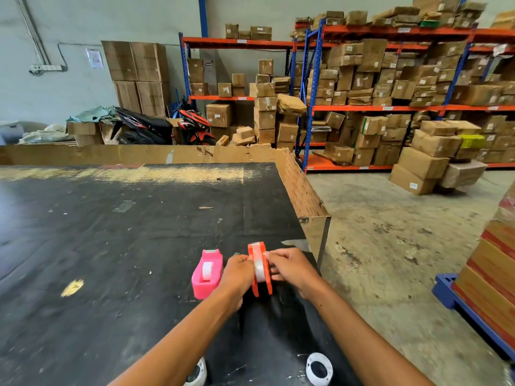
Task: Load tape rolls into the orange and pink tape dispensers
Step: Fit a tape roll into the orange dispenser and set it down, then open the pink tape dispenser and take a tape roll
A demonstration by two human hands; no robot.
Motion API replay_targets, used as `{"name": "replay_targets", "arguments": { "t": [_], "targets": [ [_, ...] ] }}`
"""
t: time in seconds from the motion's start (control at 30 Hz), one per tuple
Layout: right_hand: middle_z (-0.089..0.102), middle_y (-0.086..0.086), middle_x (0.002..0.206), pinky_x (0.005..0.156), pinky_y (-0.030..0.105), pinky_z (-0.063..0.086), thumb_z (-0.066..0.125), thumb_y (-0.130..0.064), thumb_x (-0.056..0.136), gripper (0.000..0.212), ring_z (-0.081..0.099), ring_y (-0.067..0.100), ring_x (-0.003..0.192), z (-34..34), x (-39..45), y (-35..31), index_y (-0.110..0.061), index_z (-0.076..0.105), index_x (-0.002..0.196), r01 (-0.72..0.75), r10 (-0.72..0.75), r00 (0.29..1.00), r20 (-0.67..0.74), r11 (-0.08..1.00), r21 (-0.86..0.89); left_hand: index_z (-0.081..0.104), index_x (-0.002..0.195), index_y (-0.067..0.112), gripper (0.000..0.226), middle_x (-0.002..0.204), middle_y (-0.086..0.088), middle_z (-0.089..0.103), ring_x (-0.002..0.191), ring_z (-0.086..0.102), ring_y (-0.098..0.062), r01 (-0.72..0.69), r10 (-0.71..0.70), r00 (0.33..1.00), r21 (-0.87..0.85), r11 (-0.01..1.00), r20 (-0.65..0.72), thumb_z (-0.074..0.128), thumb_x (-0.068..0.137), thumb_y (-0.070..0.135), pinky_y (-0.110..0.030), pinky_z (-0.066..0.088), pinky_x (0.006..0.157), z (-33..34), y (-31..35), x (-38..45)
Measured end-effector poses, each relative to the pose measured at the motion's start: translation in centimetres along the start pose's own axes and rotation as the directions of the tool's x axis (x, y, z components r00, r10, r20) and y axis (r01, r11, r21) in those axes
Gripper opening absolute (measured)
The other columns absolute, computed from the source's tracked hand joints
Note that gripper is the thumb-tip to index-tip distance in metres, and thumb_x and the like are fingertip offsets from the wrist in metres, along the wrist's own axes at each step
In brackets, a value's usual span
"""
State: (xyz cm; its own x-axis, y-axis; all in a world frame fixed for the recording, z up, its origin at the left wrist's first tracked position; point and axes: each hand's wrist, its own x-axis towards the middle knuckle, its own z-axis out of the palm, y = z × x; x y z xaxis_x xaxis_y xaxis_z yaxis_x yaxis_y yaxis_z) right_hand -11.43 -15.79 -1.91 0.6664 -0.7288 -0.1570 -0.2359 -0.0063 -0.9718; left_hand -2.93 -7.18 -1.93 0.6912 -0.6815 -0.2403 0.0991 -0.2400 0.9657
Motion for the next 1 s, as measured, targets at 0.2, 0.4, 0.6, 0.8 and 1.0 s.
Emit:
{"name": "replay_targets", "arguments": {
  "t": [0.2, 0.4, 0.6, 0.8, 1.0],
  "targets": [
    [0.072, 0.021, 0.1, 0.066, 0.024, 0.057, 0.052, -0.011, 0.088, 0.022, 0.068, 0.02, 0.085, 0.6, 1.1, 1.4, -0.002, 0.072, 0.09, -0.019, 0.019, 0.999, -0.031, 1.0, -0.001, 0.066, 0.095, -0.002, 0.027, 0.101, -0.022, 0.07, 0.096, 0.066, -0.036, -0.013, 0.015, 1.0, 0.109, 0.994, -0.017, 0.041, 0.087, 0.005, -0.05, 0.053, 0.091, 0.3, -0.6, 0.4],
    [0.072, 0.011, 0.101, 0.071, 0.027, 0.059, 0.052, -0.015, 0.089, 0.018, 0.069, 0.022, 0.095, 0.6, 0.9, 1.5, -0.019, 0.069, 0.087, -0.026, 0.026, 0.999, -0.045, 1.0, -0.001, 0.064, 0.099, -0.003, 0.03, 0.099, -0.023, 0.068, 0.084, 0.063, -0.034, -0.062, 0.066, 0.998, 0.16, 0.985, -0.021, 0.036, 0.09, 0.006, -0.043, 0.051, 0.075, 0.3, -0.8, 0.1],
    [0.066, -0.002, 0.099, 0.077, 0.024, 0.052, 0.058, -0.024, 0.089, 0.021, 0.061, 0.011, 0.093, 0.2, 0.5, 0.5, -0.016, 0.068, 0.105, 0.058, -0.089, 0.983, -0.158, 0.981, -0.187, 0.05, 0.079, 0.024, 0.024, 0.076, 0.009, 0.049, 0.066, 0.043, -0.006, -0.154, 0.163, 0.987, 0.245, 0.957, -0.014, 0.04, 0.094, 0.008, -0.02, 0.037, 0.061, -1.4, -0.9, -1.0],
    [0.068, -0.006, 0.083, 0.062, 0.007, 0.04, 0.063, -0.018, 0.085, 0.013, 0.06, 0.0, 0.073, 2.8, -0.1, -3.0, -0.015, 0.072, 0.094, 0.342, -0.405, 0.903, -0.147, 0.881, -0.328, 0.059, 0.121, 0.005, 0.039, 0.098, -0.003, 0.065, 0.086, 0.06, -0.017, -0.31, 0.39, 0.914, 0.423, 0.851, -0.114, 0.06, 0.082, 0.005, -0.025, 0.045, 0.08, -7.4, -0.7, -2.2],
    [0.067, 0.016, 0.108, 0.077, 0.025, 0.042, 0.059, -0.007, 0.079, 0.036, 0.06, 0.024, 0.09, 8.5, -0.2, -4.6, -0.01, 0.066, 0.115, 0.291, -0.182, 0.955, 0.233, 0.719, -0.631, 0.06, 0.118, 0.006, 0.055, 0.102, 0.002, 0.07, 0.085, 0.062, -0.009, -0.299, 0.339, 0.94, 0.595, 0.746, 0.046, 0.078, 0.068, 0.019, -0.018, 0.046, 0.076, -11.8, -1.9, -1.6]
  ]
}}
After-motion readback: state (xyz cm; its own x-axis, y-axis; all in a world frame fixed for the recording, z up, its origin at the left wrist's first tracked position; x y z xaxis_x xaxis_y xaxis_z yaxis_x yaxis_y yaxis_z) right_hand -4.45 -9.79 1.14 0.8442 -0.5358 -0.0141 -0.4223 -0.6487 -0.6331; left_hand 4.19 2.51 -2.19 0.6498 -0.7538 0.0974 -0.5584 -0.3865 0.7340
